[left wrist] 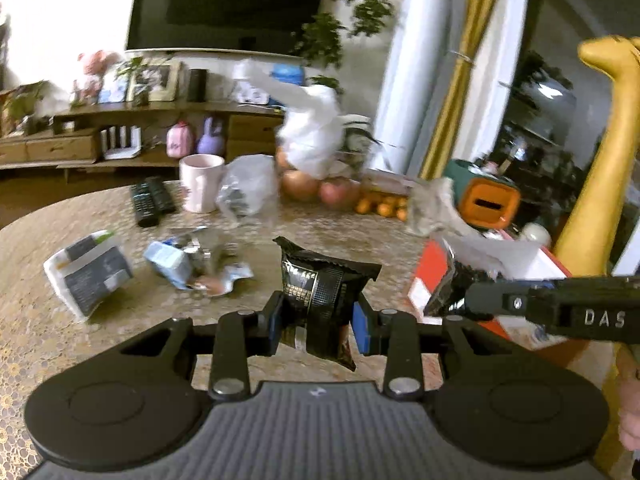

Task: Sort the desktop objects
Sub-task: 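Carry the black snack bag and clear bag with both tools over the shoebox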

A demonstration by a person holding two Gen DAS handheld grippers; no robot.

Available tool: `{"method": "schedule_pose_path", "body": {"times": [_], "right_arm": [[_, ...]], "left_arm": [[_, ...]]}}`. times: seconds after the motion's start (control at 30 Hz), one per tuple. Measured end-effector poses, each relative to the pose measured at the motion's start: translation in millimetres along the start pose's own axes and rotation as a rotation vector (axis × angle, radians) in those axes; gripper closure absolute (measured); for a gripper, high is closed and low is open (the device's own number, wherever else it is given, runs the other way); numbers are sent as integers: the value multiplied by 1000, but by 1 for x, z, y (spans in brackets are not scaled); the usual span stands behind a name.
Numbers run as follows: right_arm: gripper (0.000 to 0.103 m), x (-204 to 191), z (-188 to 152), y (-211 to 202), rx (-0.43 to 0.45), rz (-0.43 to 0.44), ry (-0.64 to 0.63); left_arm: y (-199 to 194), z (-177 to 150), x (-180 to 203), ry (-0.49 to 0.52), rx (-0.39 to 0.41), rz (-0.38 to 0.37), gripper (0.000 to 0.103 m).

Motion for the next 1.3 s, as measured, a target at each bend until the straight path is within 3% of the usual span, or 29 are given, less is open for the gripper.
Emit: {"method": "schedule_pose_path", "body": {"times": [0.3, 0.7, 1.07, 1.3], "right_arm": [[77, 60, -8, -52, 67, -85, 107], [77, 161, 1, -103, 184, -269, 214], [77, 214, 16, -69, 156, -359, 215], [77, 252, 17, -33, 83, -426, 254]], "left_arm": [[4, -2, 75, 117, -57, -120, 70], [33, 30, 172, 270, -53, -282, 70], [105, 45, 230, 327, -136, -390, 70], [160, 40, 255, 333, -266, -430, 69]]}}
Point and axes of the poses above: each gripper's, at about its wrist camera, not at the fingertips, and y roughly the way its jaws point, x to its right, z to its top, the point moved 7 cm from there along y, roughly the way its jaws point, and after that the axes turned 9 degrees about y, right-handed, at the moved point
